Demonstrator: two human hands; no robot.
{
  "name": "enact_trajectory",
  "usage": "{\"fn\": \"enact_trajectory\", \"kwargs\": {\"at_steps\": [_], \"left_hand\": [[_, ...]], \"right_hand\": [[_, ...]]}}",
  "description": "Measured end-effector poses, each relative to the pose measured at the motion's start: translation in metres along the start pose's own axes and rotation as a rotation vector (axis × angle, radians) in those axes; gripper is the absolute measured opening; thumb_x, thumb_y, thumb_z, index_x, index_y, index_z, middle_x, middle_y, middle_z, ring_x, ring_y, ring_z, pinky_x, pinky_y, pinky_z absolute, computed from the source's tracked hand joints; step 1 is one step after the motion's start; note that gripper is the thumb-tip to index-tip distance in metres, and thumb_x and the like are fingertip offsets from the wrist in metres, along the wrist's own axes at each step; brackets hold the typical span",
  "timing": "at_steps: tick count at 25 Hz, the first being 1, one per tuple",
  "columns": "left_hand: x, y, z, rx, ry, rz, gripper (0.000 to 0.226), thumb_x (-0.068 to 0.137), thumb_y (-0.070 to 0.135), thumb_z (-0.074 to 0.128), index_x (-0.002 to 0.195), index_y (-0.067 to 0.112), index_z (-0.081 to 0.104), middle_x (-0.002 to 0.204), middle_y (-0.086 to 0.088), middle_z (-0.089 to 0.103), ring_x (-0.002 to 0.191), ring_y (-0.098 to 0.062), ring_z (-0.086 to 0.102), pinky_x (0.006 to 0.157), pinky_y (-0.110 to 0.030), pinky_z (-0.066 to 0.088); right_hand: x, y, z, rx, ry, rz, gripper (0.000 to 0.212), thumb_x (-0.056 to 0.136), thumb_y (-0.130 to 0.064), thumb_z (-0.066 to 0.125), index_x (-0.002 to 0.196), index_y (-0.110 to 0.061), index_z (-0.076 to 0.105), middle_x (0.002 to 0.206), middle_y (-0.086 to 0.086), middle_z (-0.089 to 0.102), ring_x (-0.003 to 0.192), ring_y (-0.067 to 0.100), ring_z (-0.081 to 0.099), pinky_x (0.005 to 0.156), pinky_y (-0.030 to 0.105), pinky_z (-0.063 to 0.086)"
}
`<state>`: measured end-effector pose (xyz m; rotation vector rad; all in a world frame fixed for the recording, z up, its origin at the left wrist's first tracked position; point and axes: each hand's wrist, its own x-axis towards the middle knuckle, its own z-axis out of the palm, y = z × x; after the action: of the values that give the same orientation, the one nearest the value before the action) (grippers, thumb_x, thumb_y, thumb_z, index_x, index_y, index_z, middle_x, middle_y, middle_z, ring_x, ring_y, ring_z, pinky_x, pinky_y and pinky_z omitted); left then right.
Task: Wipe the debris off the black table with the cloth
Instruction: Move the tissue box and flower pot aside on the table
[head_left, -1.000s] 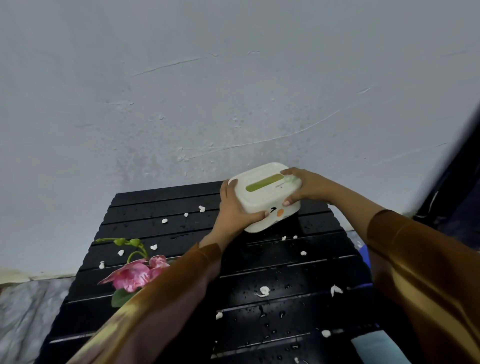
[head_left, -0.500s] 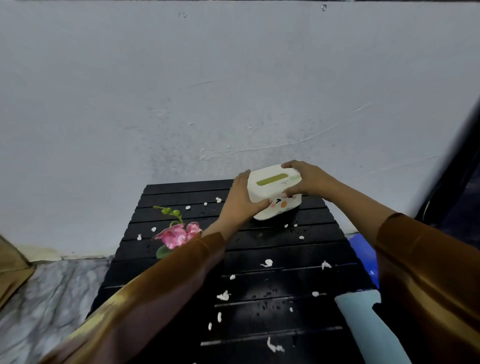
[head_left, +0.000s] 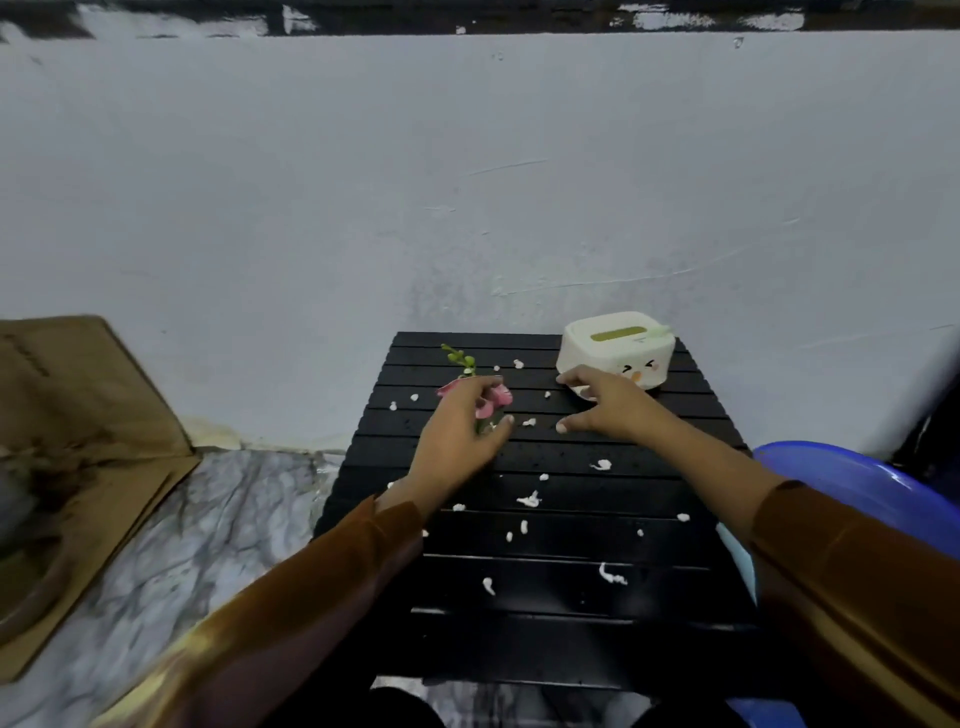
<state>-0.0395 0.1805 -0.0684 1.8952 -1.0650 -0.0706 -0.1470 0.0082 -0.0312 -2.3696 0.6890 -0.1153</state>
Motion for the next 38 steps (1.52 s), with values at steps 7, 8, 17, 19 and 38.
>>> {"fn": "enact_trajectory", "kwargs": {"at_steps": [7, 8, 17, 19, 38], "left_hand": [[-0.028, -0.075, -0.045, 0.260, 0.005, -0.172, 0.055, 0.085, 0.030, 0.064, 0.134, 0.012, 0.046, 0.132, -0.008, 0.054, 0.125, -0.023, 0.046, 0.102, -0.030, 0.037], [-0.029, -0.084, -0.049, 0.288, -0.011, -0.196, 0.059, 0.085, 0.031, 0.064, 0.137, 0.013, 0.044, 0.137, -0.009, 0.050, 0.129, -0.023, 0.043, 0.105, -0.031, 0.035], [-0.005, -0.139, -0.051, 0.377, -0.132, -0.319, 0.070, 0.087, 0.036, 0.060, 0.145, 0.011, 0.030, 0.149, -0.010, 0.038, 0.138, -0.026, 0.032, 0.113, -0.034, 0.029], [0.010, -0.148, -0.048, 0.392, -0.146, -0.313, 0.071, 0.087, 0.038, 0.060, 0.145, 0.011, 0.031, 0.149, -0.010, 0.038, 0.138, -0.026, 0.033, 0.113, -0.034, 0.029], [0.107, -0.217, 0.007, 0.704, -0.256, -0.275, 0.096, 0.079, 0.076, 0.035, 0.150, 0.014, 0.014, 0.160, -0.003, 0.015, 0.149, -0.024, 0.008, 0.121, -0.042, 0.010]], "right_hand": [[0.021, -0.005, 0.096, 0.233, 0.011, 0.166, 0.060, 0.069, -0.012, 0.081, 0.122, -0.005, 0.053, 0.132, 0.014, 0.056, 0.119, 0.023, 0.054, 0.091, 0.029, 0.041], [0.025, -0.005, 0.107, 0.259, 0.013, 0.188, 0.065, 0.069, -0.011, 0.081, 0.126, -0.005, 0.051, 0.135, 0.015, 0.053, 0.122, 0.026, 0.052, 0.095, 0.032, 0.041], [0.073, -0.005, 0.155, 0.289, 0.173, 0.170, 0.051, 0.062, -0.015, 0.083, 0.107, -0.006, 0.061, 0.113, 0.016, 0.065, 0.110, 0.036, 0.056, 0.094, 0.046, 0.047], [0.084, -0.007, 0.152, 0.296, 0.162, 0.164, 0.044, 0.067, -0.012, 0.080, 0.106, -0.004, 0.062, 0.110, 0.016, 0.068, 0.107, 0.033, 0.059, 0.088, 0.035, 0.047], [0.270, 0.010, 0.113, 0.140, 0.316, 0.156, 0.055, 0.059, -0.038, 0.076, 0.101, -0.004, 0.064, 0.100, 0.012, 0.067, 0.106, 0.031, 0.057, 0.084, 0.044, 0.054]]}}
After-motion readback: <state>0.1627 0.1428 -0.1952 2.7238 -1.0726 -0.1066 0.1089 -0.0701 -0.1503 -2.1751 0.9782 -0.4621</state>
